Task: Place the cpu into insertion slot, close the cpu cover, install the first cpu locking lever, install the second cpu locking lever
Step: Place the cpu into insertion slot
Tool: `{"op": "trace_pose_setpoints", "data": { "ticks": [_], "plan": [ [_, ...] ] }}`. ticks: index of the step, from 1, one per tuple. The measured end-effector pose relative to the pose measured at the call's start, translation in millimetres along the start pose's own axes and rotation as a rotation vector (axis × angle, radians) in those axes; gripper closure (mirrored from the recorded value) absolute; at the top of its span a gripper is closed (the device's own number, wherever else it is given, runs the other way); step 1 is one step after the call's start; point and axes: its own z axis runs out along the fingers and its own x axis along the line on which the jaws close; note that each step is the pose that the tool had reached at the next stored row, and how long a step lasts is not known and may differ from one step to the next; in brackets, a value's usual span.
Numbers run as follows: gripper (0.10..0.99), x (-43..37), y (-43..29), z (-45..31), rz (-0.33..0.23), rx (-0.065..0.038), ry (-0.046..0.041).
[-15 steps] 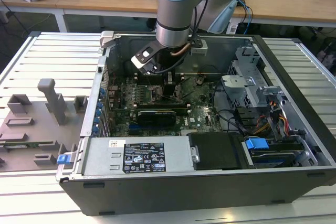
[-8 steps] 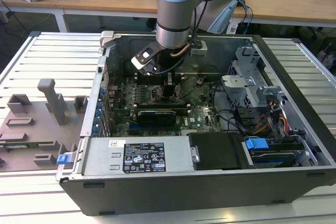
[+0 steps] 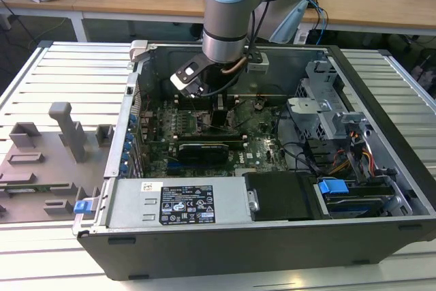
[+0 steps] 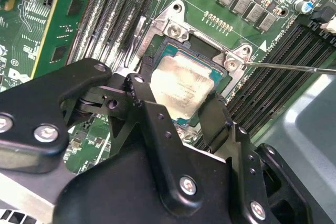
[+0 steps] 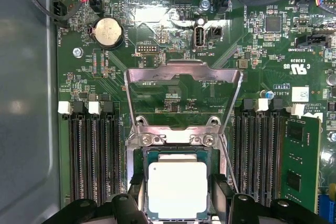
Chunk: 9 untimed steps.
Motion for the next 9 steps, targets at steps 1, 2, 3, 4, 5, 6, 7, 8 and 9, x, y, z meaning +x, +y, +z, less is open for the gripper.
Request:
{"op": "trace_pose_setpoints", "data": {
  "ticks": [1, 2, 3, 4, 5, 6, 7, 8, 9],
  "plan": [
    [0.467, 0.0, 0.0, -0.3, 0.000, 0.000, 0.0000],
    [0.467, 0.0, 0.0, -1.1, 0.000, 0.000, 0.0000],
    [0.467, 0.0, -0.1, -2.2, 0.000, 0.000, 0.0001],
    [0.467, 0.0, -0.1, -4.3, 0.000, 0.000, 0.0000],
    [0.467, 0.0, -0.2, -7.0, 0.000, 0.000, 0.0000],
    [0.467, 0.0, -0.2, -8.4, 0.000, 0.000, 0.0001],
    [0.467, 0.3, -0.3, -9.6, 0.000, 0.000, 0.0002],
    [0.467, 0.4, -0.4, -10.4, 0.000, 0.000, 0.0001],
    [0.467, 0.5, -0.5, -11.1, 0.000, 0.000, 0.0001]
  ]
}}
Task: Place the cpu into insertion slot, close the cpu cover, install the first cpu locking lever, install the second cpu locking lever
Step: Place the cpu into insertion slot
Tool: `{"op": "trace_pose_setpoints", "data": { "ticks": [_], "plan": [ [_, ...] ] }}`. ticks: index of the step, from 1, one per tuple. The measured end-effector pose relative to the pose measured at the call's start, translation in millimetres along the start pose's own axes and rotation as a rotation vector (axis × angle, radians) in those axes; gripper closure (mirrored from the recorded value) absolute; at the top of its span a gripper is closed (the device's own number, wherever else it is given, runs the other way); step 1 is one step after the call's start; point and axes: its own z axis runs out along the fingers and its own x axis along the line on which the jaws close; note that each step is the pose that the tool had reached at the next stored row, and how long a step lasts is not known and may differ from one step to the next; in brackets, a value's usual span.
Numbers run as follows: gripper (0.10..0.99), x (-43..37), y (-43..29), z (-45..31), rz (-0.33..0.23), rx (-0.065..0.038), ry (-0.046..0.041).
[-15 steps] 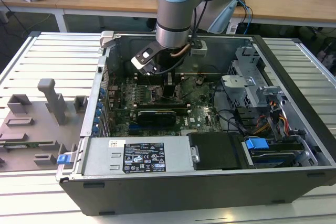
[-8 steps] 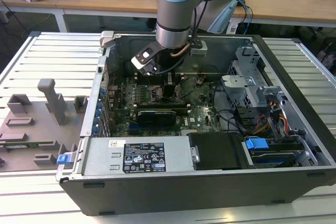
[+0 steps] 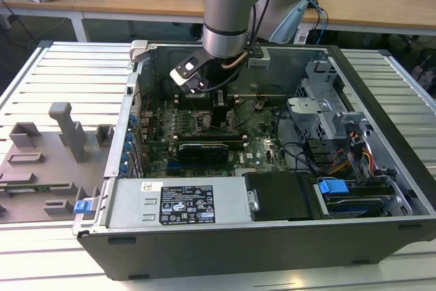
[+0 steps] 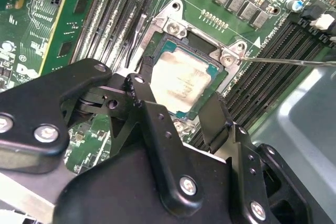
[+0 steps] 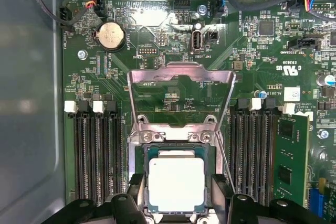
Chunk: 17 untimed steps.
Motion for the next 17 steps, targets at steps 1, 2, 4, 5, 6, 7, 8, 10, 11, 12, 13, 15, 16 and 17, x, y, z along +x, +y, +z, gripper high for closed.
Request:
{"op": "trace_pose_setpoints", "data": {
  "ticks": [1, 2, 4, 5, 6, 7, 8, 10, 11, 12, 13, 15, 16, 17],
  "plan": [
    [0.467, 0.4, -0.1, -0.7, 0.000, 0.000, 0.0001],
    [0.467, 0.6, -0.2, -1.3, 0.000, 0.000, 0.0001],
    [0.467, 1.4, -0.5, -2.0, 0.000, 0.000, -0.0001],
    [0.482, 1.7, -0.6, -2.3, 0.000, 0.000, -0.0002],
    [0.549, 1.9, -0.6, -2.4, 0.000, 0.000, 0.0000],
    [0.612, 2.0, -0.7, -2.5, 0.000, 0.000, 0.0000],
    [0.671, 2.2, -0.8, -2.6, 0.000, 0.000, -0.0001],
    [0.733, 2.7, -0.9, -2.7, 0.000, 0.000, 0.0000],
    [0.792, 2.9, -1.0, -2.8, 0.000, 0.000, 0.0000],
    [0.851, 3.0, -1.1, -2.8, 0.000, 0.000, -0.0001],
    [0.914, 3.2, -1.1, -2.8, 0.000, 0.000, 0.0001],
    [0.980, 3.6, -1.2, -2.9, 0.000, 0.000, -0.0001],
    [0.980, 3.7, -1.2, -2.9, 0.000, 0.000, 0.0000],
    [0.980, 3.8, -1.2, -3.0, 0.000, 0.000, 0.0001]
  ]
}}
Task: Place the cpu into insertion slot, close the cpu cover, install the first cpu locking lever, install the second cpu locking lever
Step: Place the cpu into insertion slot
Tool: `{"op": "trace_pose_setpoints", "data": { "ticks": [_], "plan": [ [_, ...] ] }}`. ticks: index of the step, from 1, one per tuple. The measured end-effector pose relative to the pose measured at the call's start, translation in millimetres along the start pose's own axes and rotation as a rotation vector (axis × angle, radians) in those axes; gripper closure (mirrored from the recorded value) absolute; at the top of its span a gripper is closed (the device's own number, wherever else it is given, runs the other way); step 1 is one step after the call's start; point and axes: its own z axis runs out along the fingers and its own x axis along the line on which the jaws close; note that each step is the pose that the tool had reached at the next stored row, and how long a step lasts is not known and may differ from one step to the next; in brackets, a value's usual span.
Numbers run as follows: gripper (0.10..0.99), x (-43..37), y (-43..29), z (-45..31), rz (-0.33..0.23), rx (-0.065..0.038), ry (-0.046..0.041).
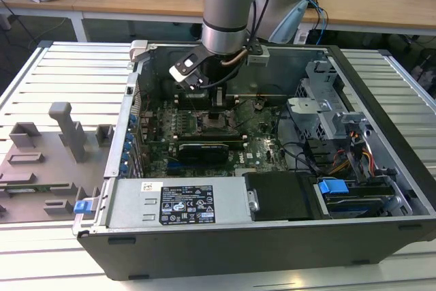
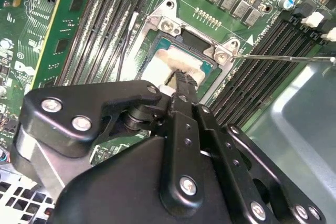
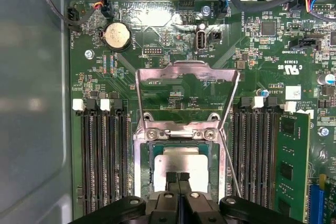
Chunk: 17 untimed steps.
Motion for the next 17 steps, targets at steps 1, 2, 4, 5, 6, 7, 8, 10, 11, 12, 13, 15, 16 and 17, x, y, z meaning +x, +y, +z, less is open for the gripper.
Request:
{"op": "trace_pose_setpoints", "data": {
  "ticks": [1, 2, 4, 5, 6, 7, 8, 10, 11, 12, 13, 15, 16, 17],
  "plan": [
    [0.980, 0.0, 0.0, -0.3, 0.000, 0.000, -0.0002],
    [0.980, 0.0, 0.0, -1.0, 0.000, 0.000, -0.0001],
    [0.980, 0.0, -0.1, -2.2, 0.000, 0.000, -0.0002],
    [0.980, 0.0, -0.1, -3.2, 0.000, 0.000, -0.0001],
    [0.980, 0.0, -0.1, -4.4, 0.000, 0.000, -0.0001],
    [0.980, -0.1, -0.2, -6.5, 0.000, 0.000, -0.0001],
    [0.980, -0.1, -0.3, -8.7, 0.000, 0.000, -0.0001],
    [0.980, -0.1, -0.4, -14.0, 0.000, 0.000, -0.0001],
    [0.980, -0.1, -0.5, -18.7, 0.000, 0.000, -0.0002],
    [0.980, -0.1, -0.6, -21.0, 0.000, 0.000, 0.0000],
    [0.980, -0.2, -0.7, -22.9, 0.000, 0.000, -0.0001],
    [0.980, -0.2, -0.8, -27.9, 0.000, 0.000, -0.0001],
    [0.980, -0.2, -0.9, -31.1, 0.000, 0.000, -0.0001],
    [0.980, -0.2, -1.0, -33.5, 0.000, 0.000, -0.0001]
  ]
}}
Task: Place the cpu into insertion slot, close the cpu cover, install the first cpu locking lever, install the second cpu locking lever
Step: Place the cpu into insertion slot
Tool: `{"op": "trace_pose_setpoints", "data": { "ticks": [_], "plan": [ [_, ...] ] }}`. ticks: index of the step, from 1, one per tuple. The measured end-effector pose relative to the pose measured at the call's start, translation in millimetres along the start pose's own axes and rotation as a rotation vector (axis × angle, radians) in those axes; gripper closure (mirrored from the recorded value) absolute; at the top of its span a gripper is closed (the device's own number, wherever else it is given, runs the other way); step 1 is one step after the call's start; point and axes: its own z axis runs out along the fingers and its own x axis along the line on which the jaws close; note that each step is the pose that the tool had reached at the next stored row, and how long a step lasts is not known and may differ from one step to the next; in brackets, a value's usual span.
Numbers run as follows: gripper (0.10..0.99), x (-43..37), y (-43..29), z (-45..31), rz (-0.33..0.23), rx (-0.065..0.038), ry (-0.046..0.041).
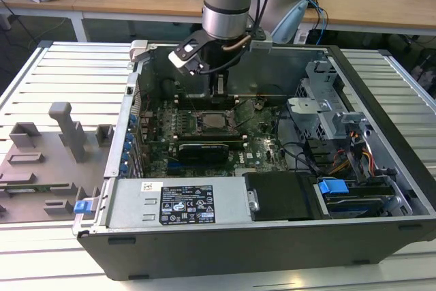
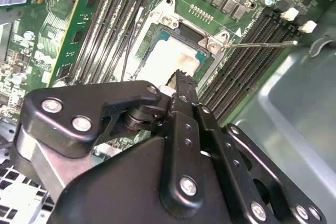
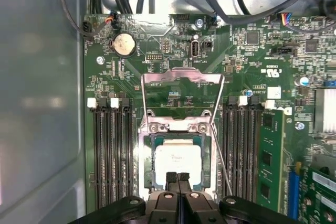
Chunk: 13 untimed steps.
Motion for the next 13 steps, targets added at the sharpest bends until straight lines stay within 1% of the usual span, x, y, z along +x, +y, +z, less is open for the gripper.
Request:
{"op": "trace_pose_setpoints", "data": {
  "ticks": [1, 2, 3, 4, 10, 12, 13],
  "plan": [
    [0.980, 0.0, -0.1, -2.1, 0.000, 0.000, 0.0000],
    [0.980, -0.1, -0.3, -9.7, 0.000, 0.000, -0.0002],
    [0.980, -0.1, -0.4, -15.7, 0.000, 0.000, 0.0000],
    [0.980, -0.1, -0.5, -19.6, 0.000, 0.000, 0.0000],
    [0.980, -0.3, -1.0, -36.8, 0.000, 0.000, -0.0001],
    [0.980, -0.3, -1.1, -40.6, 0.000, 0.000, -0.0001],
    [0.980, -0.3, -1.1, -40.7, 0.000, 0.000, 0.0000]
  ]
}}
